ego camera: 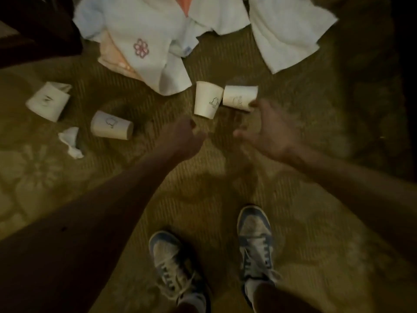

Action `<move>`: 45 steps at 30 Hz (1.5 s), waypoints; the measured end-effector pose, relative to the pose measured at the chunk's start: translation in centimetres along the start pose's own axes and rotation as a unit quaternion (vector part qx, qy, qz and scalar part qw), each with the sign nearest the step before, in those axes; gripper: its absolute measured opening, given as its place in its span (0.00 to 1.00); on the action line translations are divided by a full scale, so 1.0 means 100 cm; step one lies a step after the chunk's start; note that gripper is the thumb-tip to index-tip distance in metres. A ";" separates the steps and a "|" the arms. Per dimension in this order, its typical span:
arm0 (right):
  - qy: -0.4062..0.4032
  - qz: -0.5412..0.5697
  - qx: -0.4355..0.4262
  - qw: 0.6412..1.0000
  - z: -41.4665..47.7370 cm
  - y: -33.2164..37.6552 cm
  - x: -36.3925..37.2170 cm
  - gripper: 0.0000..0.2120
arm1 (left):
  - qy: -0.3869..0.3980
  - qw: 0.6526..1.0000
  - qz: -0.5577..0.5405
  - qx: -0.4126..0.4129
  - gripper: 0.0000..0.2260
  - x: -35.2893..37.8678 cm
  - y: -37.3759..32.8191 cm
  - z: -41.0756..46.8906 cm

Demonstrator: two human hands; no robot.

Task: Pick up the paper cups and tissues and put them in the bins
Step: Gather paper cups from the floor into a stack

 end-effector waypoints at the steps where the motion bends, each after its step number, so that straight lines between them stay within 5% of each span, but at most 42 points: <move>1: -0.023 -0.036 -0.017 0.999 0.018 -0.002 0.001 0.35 | -0.013 1.000 -0.018 -0.001 0.23 0.001 0.004 0.017; 5: -0.074 -0.122 -0.057 0.988 0.074 -0.018 0.013 0.37 | -0.080 0.993 -0.067 0.048 0.35 0.009 0.012 0.076; 7: -0.077 -0.067 -0.049 0.994 0.092 -0.031 0.024 0.35 | -0.105 0.986 -0.099 0.079 0.40 0.011 0.013 0.099; 13: -0.132 -0.078 -0.082 0.985 0.127 -0.049 0.032 0.37 | -0.136 0.971 -0.130 0.145 0.44 0.009 0.011 0.141; 18: -0.160 -0.201 -0.077 0.963 0.135 -0.042 0.025 0.38 | -0.117 0.958 -0.199 0.167 0.42 0.014 0.016 0.142; 22: -0.084 -0.168 -0.062 0.980 0.133 -0.042 0.030 0.40 | -0.084 0.954 -0.225 0.181 0.33 0.027 0.029 0.123; 27: 0.059 0.075 0.019 0.995 0.104 -0.044 0.075 0.37 | -0.101 0.942 -0.284 0.146 0.26 0.037 0.086 0.072; 32: 0.219 0.380 -0.024 0.898 0.083 0.008 0.136 0.33 | -0.097 0.888 -0.432 0.124 0.21 0.050 0.143 0.025; 37: 0.365 0.486 -0.057 0.792 0.063 0.059 0.192 0.30 | -0.156 0.831 -0.520 0.119 0.31 0.052 0.182 -0.017; 45: 0.493 0.504 -0.110 0.701 0.043 0.101 0.240 0.29 | -0.165 0.864 -0.464 0.106 0.40 0.038 0.220 -0.041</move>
Point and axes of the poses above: each hand's wrist, its own z-axis towards the middle knuckle, its own x-axis out of the palm, y = z × x, the point moved 6 cm from there along z, towards the middle knuckle, and after that the axes turned 10 degrees about y, right-handed, at the moved point
